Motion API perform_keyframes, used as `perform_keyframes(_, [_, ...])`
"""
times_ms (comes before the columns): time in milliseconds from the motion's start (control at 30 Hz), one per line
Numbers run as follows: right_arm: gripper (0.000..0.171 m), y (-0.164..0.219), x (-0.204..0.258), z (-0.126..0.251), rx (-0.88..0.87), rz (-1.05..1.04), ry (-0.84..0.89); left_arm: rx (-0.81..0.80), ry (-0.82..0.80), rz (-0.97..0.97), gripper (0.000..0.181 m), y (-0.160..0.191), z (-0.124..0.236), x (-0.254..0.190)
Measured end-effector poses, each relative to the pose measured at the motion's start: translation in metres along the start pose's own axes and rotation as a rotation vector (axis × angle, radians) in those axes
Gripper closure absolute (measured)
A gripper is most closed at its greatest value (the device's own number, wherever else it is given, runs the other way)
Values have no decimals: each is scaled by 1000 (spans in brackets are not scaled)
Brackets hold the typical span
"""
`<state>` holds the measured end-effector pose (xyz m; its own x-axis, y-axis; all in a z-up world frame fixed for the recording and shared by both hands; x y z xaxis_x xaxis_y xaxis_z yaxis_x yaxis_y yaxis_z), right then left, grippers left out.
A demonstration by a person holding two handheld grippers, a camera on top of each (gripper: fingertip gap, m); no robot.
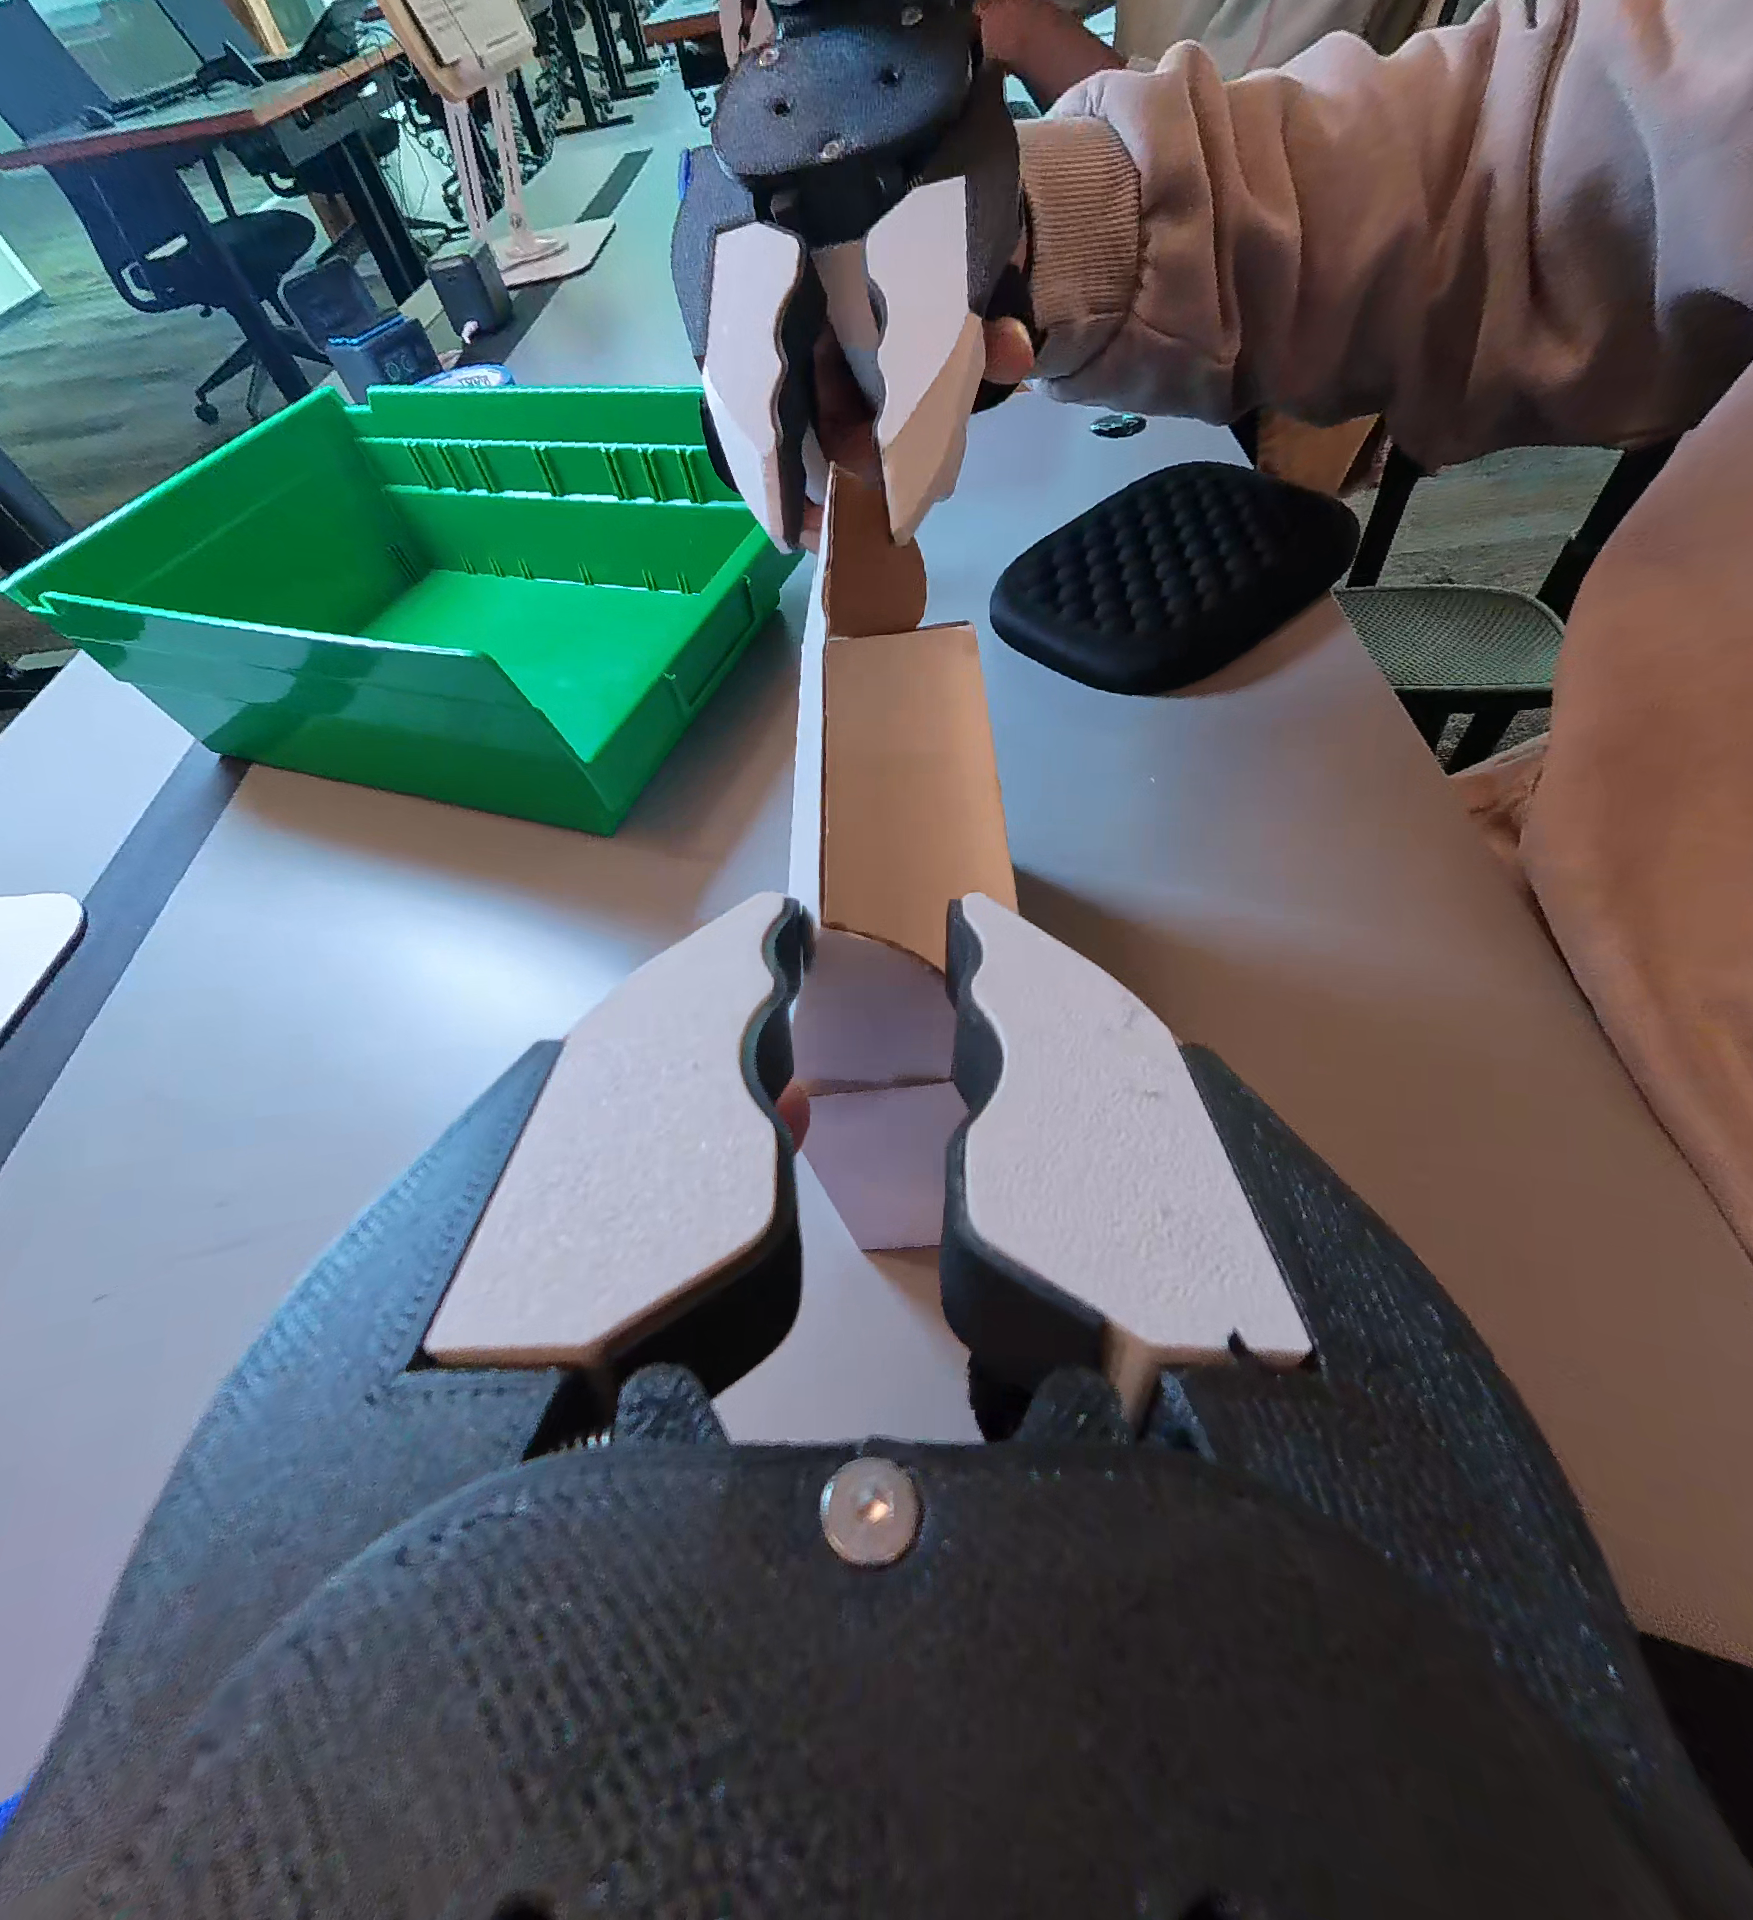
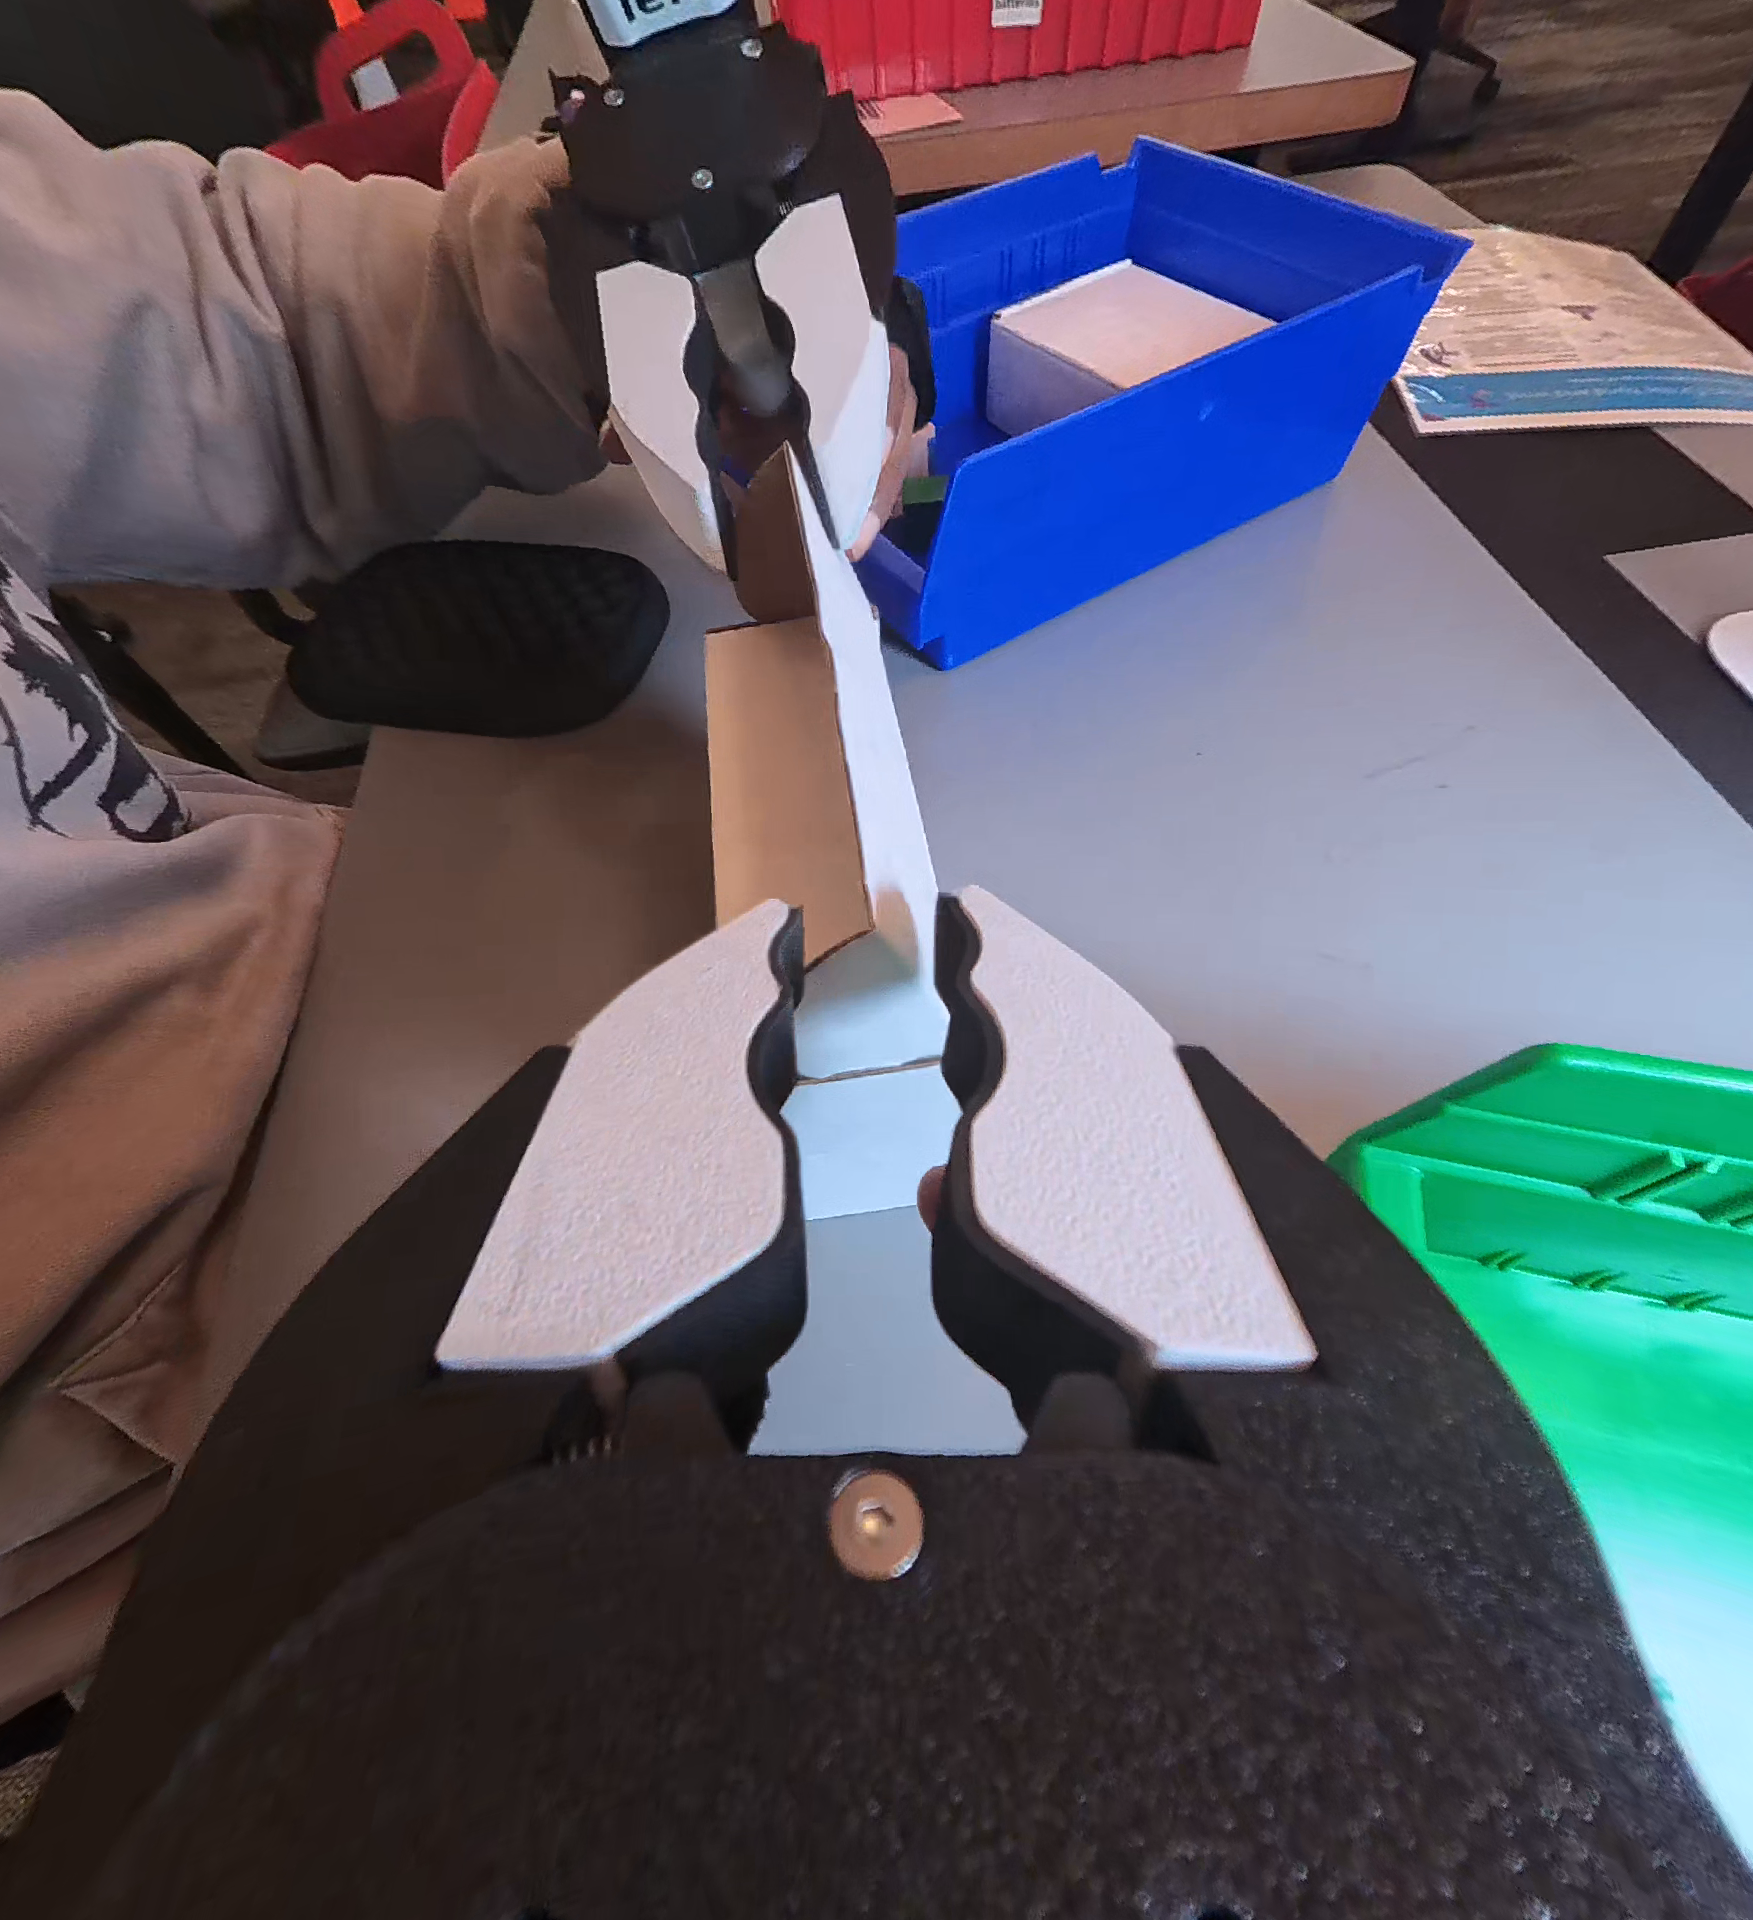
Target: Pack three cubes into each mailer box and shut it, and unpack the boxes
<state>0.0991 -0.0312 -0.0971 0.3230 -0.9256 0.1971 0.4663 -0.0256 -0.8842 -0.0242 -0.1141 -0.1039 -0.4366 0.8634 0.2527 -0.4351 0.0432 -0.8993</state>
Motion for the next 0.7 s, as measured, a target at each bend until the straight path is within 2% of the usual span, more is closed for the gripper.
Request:
perform_keyframes(133, [153, 0, -1, -3, -3, -17, -9, 10, 6, 23, 156, 0, -1, 3])
perform_keyframes(400, [155, 2, -3, -3, -15, -56, -3, 15, -92, 160, 161, -1, -6, 6])
perform_keyframes(633, [155, 13, 9, -5, 2, 36, 15, -24, -167, -11, 161, 4, -8, -12])
perform_keyframes(700, [152, 17, 13, -5, 6, 73, 36, -26, -180, -68, 154, 6, -10, -19])
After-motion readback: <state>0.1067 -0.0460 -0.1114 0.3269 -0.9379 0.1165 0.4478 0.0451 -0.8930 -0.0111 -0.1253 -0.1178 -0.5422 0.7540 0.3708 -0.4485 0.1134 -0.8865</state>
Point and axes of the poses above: each gripper's, where its closed fingertips meet, z back along the fingers, y out of its underside, x = y × z across the jaws, the point moved 2 cm from there along z, back along the fingers, and after that the axes turned 8 degrees about -z, right-handed, at the moved point
